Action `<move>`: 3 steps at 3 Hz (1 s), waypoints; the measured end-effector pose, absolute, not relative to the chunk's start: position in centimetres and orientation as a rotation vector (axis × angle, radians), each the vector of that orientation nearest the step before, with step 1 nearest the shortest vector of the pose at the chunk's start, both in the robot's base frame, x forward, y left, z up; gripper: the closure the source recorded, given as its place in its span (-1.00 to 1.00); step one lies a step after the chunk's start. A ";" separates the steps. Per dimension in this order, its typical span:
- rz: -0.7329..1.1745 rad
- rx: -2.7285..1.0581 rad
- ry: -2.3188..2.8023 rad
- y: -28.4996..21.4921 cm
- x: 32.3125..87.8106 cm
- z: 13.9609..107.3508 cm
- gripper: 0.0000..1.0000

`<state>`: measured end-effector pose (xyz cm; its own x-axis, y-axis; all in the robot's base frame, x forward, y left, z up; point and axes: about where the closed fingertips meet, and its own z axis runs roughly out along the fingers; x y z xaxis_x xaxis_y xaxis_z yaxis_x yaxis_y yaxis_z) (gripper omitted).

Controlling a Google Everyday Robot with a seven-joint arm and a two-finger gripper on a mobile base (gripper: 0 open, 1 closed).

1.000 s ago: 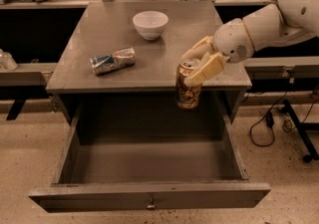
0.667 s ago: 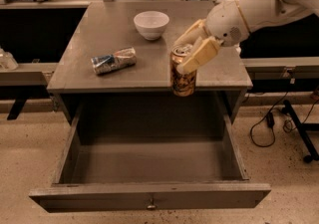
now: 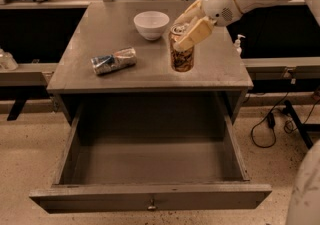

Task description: Pick orange can from top drawer and place on counter

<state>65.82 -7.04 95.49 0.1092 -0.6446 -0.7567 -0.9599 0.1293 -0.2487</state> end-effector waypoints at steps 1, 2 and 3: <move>0.473 -1.518 1.653 -8.1 68.9 94.3 1.00; 0.479 -1.452 1.723 -8.7 71.1 92.1 1.00; 0.488 -1.458 1.722 -8.3 71.2 91.8 0.48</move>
Offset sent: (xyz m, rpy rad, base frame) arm 0.0798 -0.0309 -0.0560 0.0359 0.0827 -0.2267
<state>71.15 -8.31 91.81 -0.0058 -0.6315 -0.7753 -0.9443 0.2585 -0.2036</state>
